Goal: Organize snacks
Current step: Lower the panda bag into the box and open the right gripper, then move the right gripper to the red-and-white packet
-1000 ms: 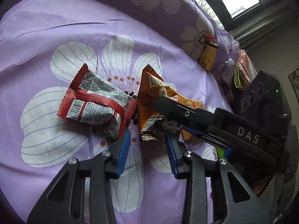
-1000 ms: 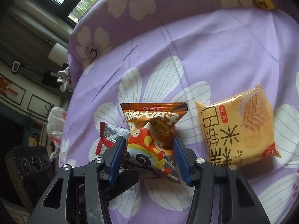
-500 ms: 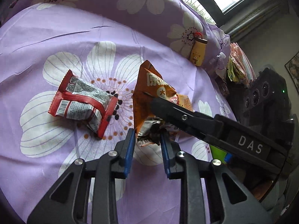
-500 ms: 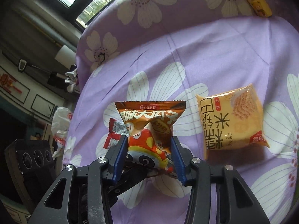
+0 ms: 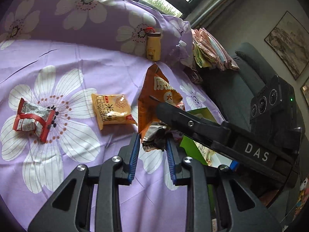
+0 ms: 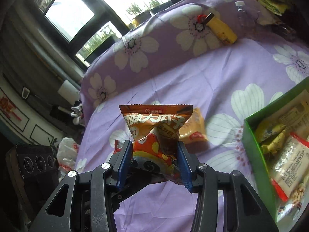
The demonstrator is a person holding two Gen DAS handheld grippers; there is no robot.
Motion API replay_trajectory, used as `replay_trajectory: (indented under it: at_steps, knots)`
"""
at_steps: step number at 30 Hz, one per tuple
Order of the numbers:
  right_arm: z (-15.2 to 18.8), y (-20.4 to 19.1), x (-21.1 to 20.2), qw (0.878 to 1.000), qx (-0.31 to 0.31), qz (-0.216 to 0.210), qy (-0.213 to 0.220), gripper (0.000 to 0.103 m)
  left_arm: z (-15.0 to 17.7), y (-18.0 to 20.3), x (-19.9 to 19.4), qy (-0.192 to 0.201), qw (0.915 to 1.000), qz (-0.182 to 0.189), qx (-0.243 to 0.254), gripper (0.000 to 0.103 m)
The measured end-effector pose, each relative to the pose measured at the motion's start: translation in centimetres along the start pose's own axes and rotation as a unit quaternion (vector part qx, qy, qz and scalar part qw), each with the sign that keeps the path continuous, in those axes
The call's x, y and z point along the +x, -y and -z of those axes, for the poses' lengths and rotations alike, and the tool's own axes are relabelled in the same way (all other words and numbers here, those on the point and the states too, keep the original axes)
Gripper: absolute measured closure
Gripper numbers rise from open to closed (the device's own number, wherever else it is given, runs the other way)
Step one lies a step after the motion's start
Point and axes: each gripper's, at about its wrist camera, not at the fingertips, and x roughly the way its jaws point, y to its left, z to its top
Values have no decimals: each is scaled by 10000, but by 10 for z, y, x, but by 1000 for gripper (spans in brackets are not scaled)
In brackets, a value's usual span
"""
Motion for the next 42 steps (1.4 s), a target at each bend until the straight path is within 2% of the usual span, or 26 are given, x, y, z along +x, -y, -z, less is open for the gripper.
replay_trajectory:
  at_steps: [3,8,16,23,29,30,31,33,34,35,37,39,42]
  knots:
    - [-2,19,-20,9995,232,148,176,54,0,24,16,-110,9995,94,268,78]
    - [-6,57,-44,9953,751,398,467,54,-7,47,46,-346,9981,451,244,76]
    - [-6,103,-75,9833,1379,878,796,54,-5,89,87,-695,9936,657,597,75]
    - [-1,132,-82,9736,1808,1153,788,54,0,100,114,-982,9908,717,599,74]
    - [1,141,-81,9661,1997,1486,686,54,4,102,126,-1106,9897,727,544,73]
    - [0,141,-81,9656,1996,1520,682,54,4,101,126,-1136,9892,792,486,67]
    - [0,141,-81,9654,1988,1547,680,54,4,99,124,-1162,9882,903,422,55]
    - [-2,138,-84,9651,1960,1582,722,48,3,94,116,-1138,9885,936,350,48]
    - [-3,135,-86,9647,1917,1622,794,40,2,91,108,-1064,9892,954,326,46]
    - [-3,131,-88,9646,1839,1668,887,37,-1,86,100,-987,9900,963,300,44]
    - [-5,122,-90,9665,1672,1670,1006,33,-7,75,83,-822,9923,899,243,29]
    - [-7,113,-91,9703,1542,1547,1036,32,-12,59,62,-636,9951,738,169,24]
    - [-12,97,-87,9743,1407,1395,1074,27,-21,23,25,-358,9984,449,2,20]
